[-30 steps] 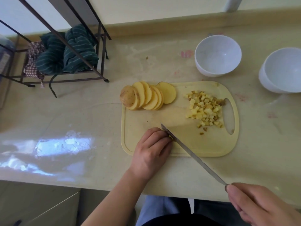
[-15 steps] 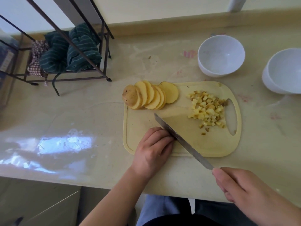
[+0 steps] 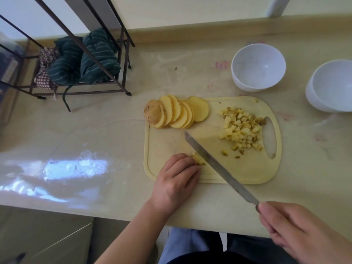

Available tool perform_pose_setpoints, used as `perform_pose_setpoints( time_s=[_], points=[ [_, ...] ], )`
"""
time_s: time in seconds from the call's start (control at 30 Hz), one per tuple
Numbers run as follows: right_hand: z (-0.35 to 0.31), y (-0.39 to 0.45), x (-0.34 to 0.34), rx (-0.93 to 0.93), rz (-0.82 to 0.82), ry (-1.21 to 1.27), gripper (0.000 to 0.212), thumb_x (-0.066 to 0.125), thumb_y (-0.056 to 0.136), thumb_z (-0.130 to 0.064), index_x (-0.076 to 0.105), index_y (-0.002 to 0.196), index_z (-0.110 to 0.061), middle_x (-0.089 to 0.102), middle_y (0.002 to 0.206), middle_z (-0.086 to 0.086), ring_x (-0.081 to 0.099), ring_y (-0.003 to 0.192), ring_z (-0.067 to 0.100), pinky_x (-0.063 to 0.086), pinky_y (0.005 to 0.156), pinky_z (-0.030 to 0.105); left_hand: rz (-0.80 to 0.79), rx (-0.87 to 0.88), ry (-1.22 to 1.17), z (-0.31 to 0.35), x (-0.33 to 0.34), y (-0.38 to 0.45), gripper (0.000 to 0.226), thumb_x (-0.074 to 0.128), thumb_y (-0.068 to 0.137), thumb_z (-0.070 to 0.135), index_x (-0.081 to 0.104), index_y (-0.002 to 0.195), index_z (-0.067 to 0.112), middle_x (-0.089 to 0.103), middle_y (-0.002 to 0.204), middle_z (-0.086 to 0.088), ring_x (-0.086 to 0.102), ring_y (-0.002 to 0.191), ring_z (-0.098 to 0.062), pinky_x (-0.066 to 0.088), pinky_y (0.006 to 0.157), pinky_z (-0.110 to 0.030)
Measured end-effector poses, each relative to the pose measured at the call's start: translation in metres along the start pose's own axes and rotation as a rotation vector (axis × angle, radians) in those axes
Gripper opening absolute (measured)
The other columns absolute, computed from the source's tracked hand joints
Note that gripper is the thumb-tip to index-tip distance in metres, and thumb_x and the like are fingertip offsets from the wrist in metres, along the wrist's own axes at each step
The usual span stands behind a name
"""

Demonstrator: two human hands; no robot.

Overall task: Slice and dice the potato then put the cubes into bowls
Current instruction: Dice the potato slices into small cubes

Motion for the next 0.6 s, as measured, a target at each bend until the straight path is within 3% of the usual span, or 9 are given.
perform_pose_setpoints(
  time_s=[0.17, 0.37, 0.5, 0.6],
  points=[
    [0.0019, -0.0026, 0.0092, 0.017, -0.007, -0.057, 0.094, 0.026, 0.053, -0.102, 0.043, 0.069, -0.011, 0.037, 0.048, -0.001, 0.033, 0.045, 0.006, 0.028, 0.049, 0.021, -0.021, -0.003, -0.016, -0.0006, 0.0012, -0.0004, 0.010, 0.074, 0.092, 0.004, 0.077, 0.088, -0.004, 0.073, 0.097, -0.014, 0.067, 0.094, -0.032, 0.056, 0.087, -0.037],
    [0.0060, -0.0038, 0.0071, -0.012, 0.018, -0.121, 0.100, 0.022, 0.055, -0.102, 0.040, 0.072, -0.006, 0.036, 0.049, 0.000, 0.035, 0.046, 0.009, 0.028, 0.049, 0.018, -0.011, -0.005, -0.022, -0.0009, 0.0012, 0.0003, 0.010, 0.073, 0.092, 0.004, 0.077, 0.088, -0.004, 0.073, 0.096, -0.014, 0.067, 0.095, -0.031, 0.055, 0.087, -0.035],
    [0.0049, -0.0062, 0.0061, -0.049, 0.076, -0.150, 0.096, 0.021, 0.054, -0.101, 0.042, 0.067, -0.008, 0.037, 0.048, -0.002, 0.040, 0.047, 0.008, 0.032, 0.050, 0.013, -0.007, -0.006, -0.027, -0.0010, 0.0014, 0.0003, 0.011, 0.073, 0.092, 0.005, 0.077, 0.088, -0.005, 0.073, 0.096, -0.014, 0.067, 0.095, -0.030, 0.055, 0.087, -0.034],
    [0.0056, -0.0103, 0.0072, -0.059, 0.077, -0.150, 0.078, 0.033, 0.070, -0.087, 0.045, 0.067, -0.010, 0.041, 0.048, -0.003, 0.045, 0.049, 0.008, 0.033, 0.051, 0.012, -0.003, -0.007, -0.027, -0.0015, 0.0013, 0.0004, 0.009, 0.074, 0.091, 0.003, 0.077, 0.088, -0.004, 0.073, 0.096, -0.014, 0.067, 0.096, -0.030, 0.055, 0.088, -0.033]
  ],
)
Point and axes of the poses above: each hand's wrist, its own y-axis towards the middle knuckle, its own x-axis out of the palm, z = x × y, the point moved 5 cm from there along y, towards the middle knuckle
